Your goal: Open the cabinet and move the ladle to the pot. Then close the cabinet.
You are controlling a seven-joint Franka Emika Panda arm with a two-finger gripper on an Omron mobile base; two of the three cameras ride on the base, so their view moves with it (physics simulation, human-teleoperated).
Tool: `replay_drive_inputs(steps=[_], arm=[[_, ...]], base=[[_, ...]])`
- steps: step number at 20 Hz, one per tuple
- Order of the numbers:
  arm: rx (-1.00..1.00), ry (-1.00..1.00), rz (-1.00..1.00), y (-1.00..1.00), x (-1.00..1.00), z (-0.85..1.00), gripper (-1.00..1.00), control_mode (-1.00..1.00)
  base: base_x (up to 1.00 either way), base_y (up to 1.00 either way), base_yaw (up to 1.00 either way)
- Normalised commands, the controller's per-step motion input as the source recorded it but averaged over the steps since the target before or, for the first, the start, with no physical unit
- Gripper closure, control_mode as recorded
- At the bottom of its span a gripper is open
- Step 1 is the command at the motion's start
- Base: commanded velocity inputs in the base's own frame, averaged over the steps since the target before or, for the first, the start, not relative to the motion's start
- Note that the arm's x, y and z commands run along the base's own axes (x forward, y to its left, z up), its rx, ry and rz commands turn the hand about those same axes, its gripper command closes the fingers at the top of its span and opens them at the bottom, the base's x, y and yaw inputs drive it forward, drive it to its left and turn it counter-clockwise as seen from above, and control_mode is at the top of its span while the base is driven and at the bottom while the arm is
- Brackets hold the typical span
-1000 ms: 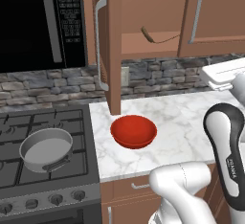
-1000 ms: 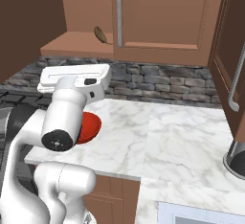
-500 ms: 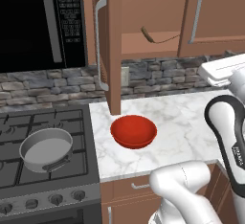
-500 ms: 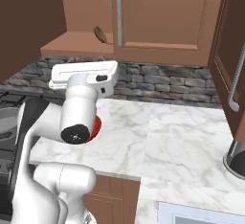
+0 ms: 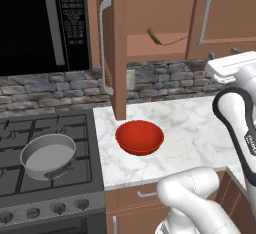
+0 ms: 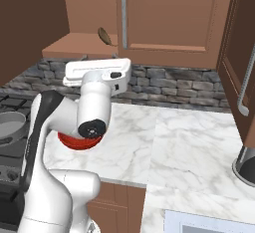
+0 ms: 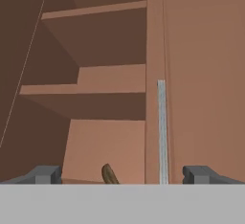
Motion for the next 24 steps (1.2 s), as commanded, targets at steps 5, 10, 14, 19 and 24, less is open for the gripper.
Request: replay_drive_inputs(steps=[5, 10, 14, 19, 24], arm=[[0.01, 0.00, 0.00, -0.17, 0.17, 0.00, -1.00, -1.00], [0.00, -0.01, 0.00, -0.11, 0.27, 0.00, -1.00, -1.00], [0.00, -0.01, 0.00, 0.00, 0.35, 0.00, -1.00, -1.00], [0.00, 0.00, 0.00, -0.01, 0.19, 0.00, -1.00, -1.00], [0.01, -0.01, 0.00, -0.02, 0.24, 0.00, -1.00, -1.00]], base=[[0.00, 0.00, 0.00], [0.00, 0.00, 0.00], [0.00, 0.00, 0.00], [0.00, 0.00, 0.00], [0.00, 0.00, 0.00]])
